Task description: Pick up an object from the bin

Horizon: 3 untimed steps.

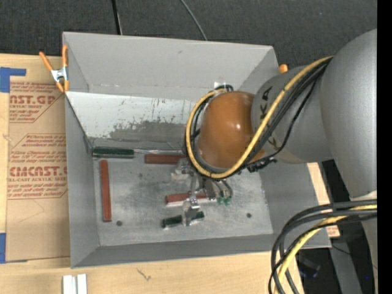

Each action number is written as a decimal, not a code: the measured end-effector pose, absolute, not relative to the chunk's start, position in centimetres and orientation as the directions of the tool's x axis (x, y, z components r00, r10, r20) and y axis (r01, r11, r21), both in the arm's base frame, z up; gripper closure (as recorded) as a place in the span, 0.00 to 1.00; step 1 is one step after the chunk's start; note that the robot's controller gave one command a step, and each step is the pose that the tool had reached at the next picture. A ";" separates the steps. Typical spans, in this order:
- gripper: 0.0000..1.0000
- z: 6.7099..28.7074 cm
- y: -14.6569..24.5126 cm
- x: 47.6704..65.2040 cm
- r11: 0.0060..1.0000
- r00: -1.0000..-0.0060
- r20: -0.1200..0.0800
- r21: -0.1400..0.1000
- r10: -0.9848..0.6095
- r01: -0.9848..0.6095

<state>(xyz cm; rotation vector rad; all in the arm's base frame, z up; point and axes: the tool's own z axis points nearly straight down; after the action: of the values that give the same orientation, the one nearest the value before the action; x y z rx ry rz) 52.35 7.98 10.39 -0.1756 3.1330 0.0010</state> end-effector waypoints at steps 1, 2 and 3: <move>0.00 9.9 5.9 52.0 0.989 -0.989 0.004 0.000 -0.145 -0.145; 0.00 11.1 5.5 52.1 1.000 -1.000 -0.001 0.001 0.010 0.010; 0.00 7.1 4.9 51.4 0.998 -0.998 -0.013 0.002 -0.056 -0.056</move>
Offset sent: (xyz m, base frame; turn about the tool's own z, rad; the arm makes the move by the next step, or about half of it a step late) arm -0.0032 -0.0255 0.0073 0.1241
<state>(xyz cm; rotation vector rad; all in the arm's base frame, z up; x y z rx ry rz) 51.44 4.88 7.12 -0.0872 3.1273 0.0030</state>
